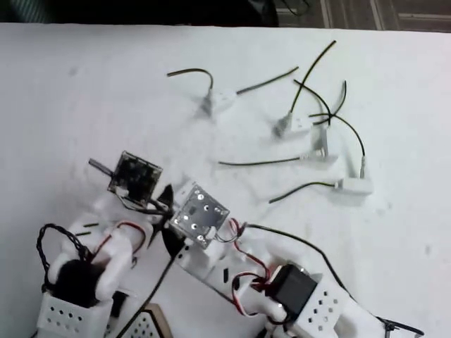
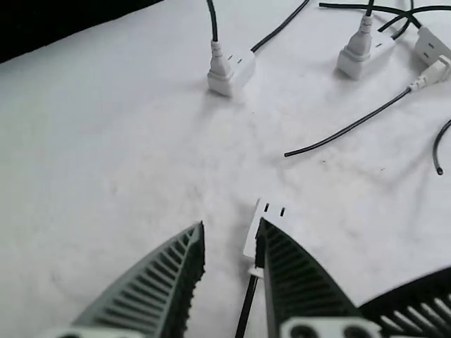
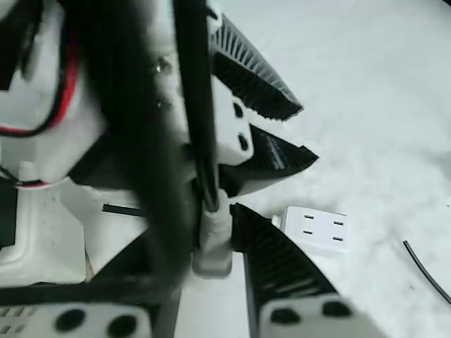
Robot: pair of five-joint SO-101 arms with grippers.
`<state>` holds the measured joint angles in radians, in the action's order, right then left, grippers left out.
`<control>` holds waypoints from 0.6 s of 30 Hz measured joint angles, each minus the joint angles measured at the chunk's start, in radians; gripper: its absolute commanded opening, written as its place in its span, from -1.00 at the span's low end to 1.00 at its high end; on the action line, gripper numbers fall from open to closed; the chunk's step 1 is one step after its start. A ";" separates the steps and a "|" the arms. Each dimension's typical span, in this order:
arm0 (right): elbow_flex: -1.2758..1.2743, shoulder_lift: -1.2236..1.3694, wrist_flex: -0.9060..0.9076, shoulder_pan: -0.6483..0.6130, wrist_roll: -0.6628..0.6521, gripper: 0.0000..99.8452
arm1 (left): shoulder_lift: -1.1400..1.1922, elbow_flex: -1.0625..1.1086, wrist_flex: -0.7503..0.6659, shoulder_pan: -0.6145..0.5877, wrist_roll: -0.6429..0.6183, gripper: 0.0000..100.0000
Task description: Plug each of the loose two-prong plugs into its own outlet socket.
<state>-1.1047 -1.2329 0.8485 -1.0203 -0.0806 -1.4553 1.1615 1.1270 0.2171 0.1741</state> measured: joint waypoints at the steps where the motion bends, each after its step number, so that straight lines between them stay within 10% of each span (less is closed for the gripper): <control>1: 0.000 0.000 0.000 0.000 0.000 -0.97 | 0.000 0.000 0.003 0.015 -0.002 -0.72; 18: -0.017 -0.006 0.002 0.060 0.003 -0.97 | 0.002 -0.031 0.025 -0.049 -0.005 -0.71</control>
<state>-1.1216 -1.2390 0.8500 -0.9605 -0.0775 -1.4538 1.1308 1.1515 0.1680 0.1695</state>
